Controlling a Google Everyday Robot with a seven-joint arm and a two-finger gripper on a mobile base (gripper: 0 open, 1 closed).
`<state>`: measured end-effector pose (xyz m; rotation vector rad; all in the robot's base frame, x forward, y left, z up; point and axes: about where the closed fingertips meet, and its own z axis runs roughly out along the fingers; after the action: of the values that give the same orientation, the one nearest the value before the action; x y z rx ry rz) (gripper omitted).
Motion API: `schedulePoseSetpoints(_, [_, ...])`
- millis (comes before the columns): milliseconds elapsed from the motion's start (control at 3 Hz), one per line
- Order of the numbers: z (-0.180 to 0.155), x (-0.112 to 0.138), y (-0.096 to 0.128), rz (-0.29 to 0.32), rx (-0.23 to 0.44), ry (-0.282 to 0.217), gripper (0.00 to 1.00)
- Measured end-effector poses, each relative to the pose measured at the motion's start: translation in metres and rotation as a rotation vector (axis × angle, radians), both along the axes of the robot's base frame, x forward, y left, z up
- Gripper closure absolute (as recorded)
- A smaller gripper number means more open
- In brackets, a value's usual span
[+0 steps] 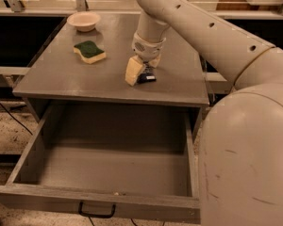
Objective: Place rxbar blueberry into top drawer
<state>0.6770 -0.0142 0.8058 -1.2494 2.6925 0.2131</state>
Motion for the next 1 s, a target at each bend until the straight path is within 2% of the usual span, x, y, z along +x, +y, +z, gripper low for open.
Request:
schedulePoseSetpoints(333, [0.0000, 0.0000, 0.0000, 0.000, 0.000, 0.000, 0.89])
schedulePoseSetpoints(667, [-0.0001, 0.0000, 0.0001, 0.000, 0.000, 0.000, 1.00])
schedulePoseSetpoints(1000, [0.0071, 0.0000, 0.0000, 0.000, 0.000, 0.000, 1.00])
